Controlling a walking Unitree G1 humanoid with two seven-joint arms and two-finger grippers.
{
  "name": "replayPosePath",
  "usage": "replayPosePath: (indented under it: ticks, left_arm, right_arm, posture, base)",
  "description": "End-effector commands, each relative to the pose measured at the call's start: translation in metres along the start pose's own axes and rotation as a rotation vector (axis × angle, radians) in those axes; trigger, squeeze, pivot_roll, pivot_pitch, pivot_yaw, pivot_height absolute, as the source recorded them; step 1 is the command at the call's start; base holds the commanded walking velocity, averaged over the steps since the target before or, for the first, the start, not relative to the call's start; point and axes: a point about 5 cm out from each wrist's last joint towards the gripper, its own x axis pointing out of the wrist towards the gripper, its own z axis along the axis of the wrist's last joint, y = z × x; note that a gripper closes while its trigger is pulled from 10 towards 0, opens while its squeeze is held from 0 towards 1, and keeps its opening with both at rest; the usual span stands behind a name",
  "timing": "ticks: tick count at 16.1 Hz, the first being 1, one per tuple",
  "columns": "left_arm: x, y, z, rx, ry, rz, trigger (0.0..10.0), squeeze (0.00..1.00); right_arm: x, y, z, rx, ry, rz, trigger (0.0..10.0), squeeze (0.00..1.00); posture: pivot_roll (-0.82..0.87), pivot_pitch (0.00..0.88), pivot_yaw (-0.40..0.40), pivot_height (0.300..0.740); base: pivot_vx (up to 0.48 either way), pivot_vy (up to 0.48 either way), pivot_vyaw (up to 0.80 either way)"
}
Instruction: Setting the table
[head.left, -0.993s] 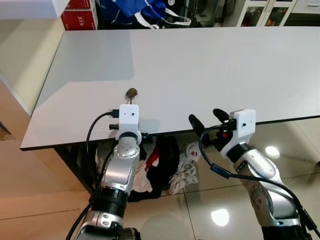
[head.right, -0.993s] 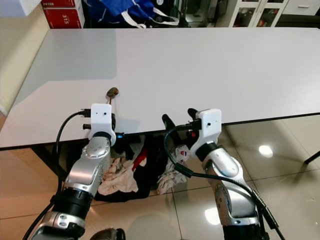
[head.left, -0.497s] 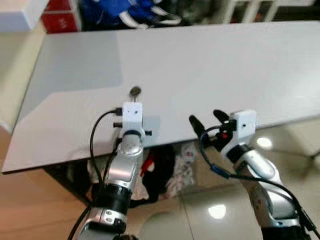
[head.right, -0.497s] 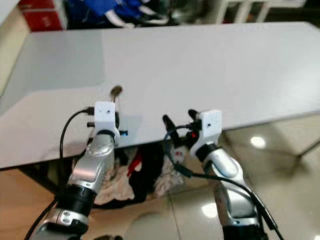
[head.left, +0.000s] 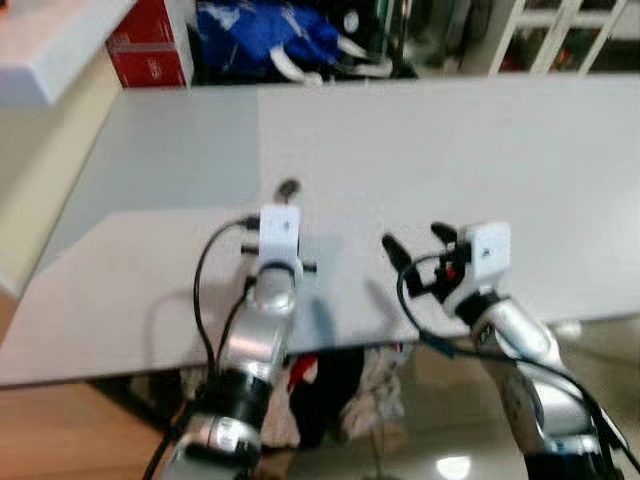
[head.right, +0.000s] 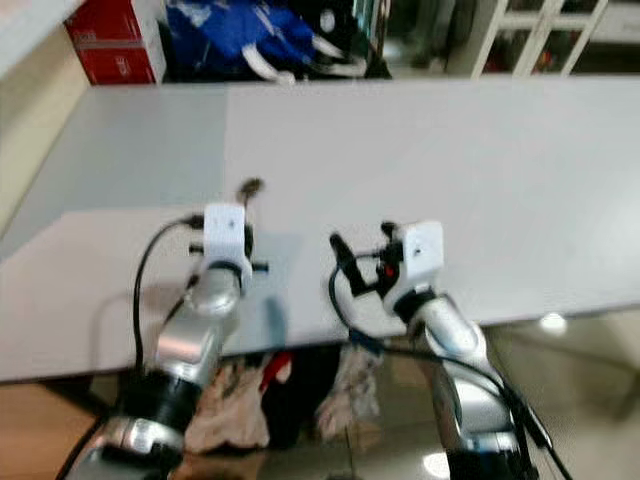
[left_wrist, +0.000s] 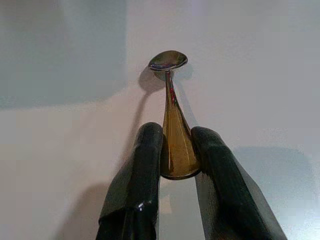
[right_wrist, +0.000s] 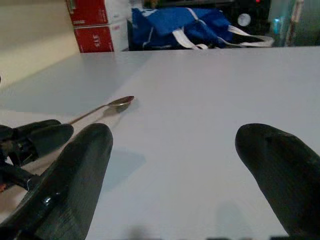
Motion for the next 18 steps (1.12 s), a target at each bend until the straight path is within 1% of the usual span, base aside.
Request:
replayPosePath:
  ticks: [1, 3, 5, 6, 7, 9, 11, 12, 13, 18]
  left_arm:
    - [0.001, 0.009, -0.005, -0.003, 0.016, 0.018, 10.0, 0.0]
    - [0.001, 0.012, -0.008, -0.013, 0.005, -0.014, 10.0, 0.0]
    - [0.002, 0.015, -0.011, 0.019, -0.01, -0.017, 10.0, 0.0]
    - [0.003, 0.014, -0.013, 0.034, -0.002, -0.01, 10.0, 0.0]
    - [0.004, 0.009, -0.014, 0.036, 0.001, -0.024, 10.0, 0.0]
    - [0.002, 0.007, -0.017, 0.045, 0.014, -0.034, 10.0, 0.0]
    - [0.001, 0.005, -0.022, 0.047, 0.029, -0.035, 10.0, 0.0]
    - [0.001, 0.002, -0.024, 0.035, 0.038, -0.047, 10.0, 0.98]
    - [0.001, 0.002, -0.025, 0.035, 0.042, -0.048, 10.0, 1.0]
    - [0.001, -0.008, -0.028, 0.025, 0.071, -0.056, 10.0, 1.0]
  right_arm:
    - [0.001, 0.005, 0.0, 0.0, -0.005, 0.009, 10.0, 0.0]
    - [-0.001, 0.003, -0.001, -0.014, -0.007, -0.004, 10.0, 0.0]
    - [-0.003, 0.001, -0.003, -0.021, -0.003, -0.011, 10.0, 0.0]
    - [-0.003, 0.001, -0.004, -0.027, 0.001, -0.011, 10.0, 0.0]
    - [0.0, 0.0, -0.005, -0.047, 0.02, -0.029, 10.0, 0.0]
    - [0.002, 0.001, -0.004, -0.075, 0.033, -0.01, 10.0, 0.0]
    - [0.003, 0.001, -0.005, -0.072, 0.036, 0.001, 10.0, 0.0]
    - [0.002, 0.0, -0.005, -0.069, 0.037, 0.0, 10.0, 0.0]
    - [0.001, 0.0, -0.005, -0.066, 0.04, 0.0, 10.0, 0.0]
    - [-0.001, 0.001, -0.007, -0.066, 0.05, 0.011, 10.0, 0.0]
  posture:
    - [-0.03, 0.056, -0.025, 0.74]
    - [-0.03, 0.053, -0.014, 0.74]
    - [-0.03, 0.045, -0.016, 0.74]
    - [-0.03, 0.042, -0.018, 0.74]
    - [-0.03, 0.039, -0.021, 0.74]
    - [-0.03, 0.037, -0.026, 0.74]
    - [-0.03, 0.037, -0.032, 0.74]
    - [-0.03, 0.038, -0.034, 0.74]
    - [-0.03, 0.04, -0.035, 0.74]
    - [-0.05, 0.045, -0.034, 0.74]
  base:
    - [0.0, 0.0, 0.0]
    - [0.0, 0.0, 0.0]
    - [0.0, 0.0, 0.0]
    - [0.0, 0.0, 0.0]
    - [0.0, 0.0, 0.0]
    - [0.0, 0.0, 0.0]
    - [0.0, 0.0, 0.0]
    - [0.0, 0.0, 0.0]
    - [0.0, 0.0, 0.0]
    - [0.0, 0.0, 0.0]
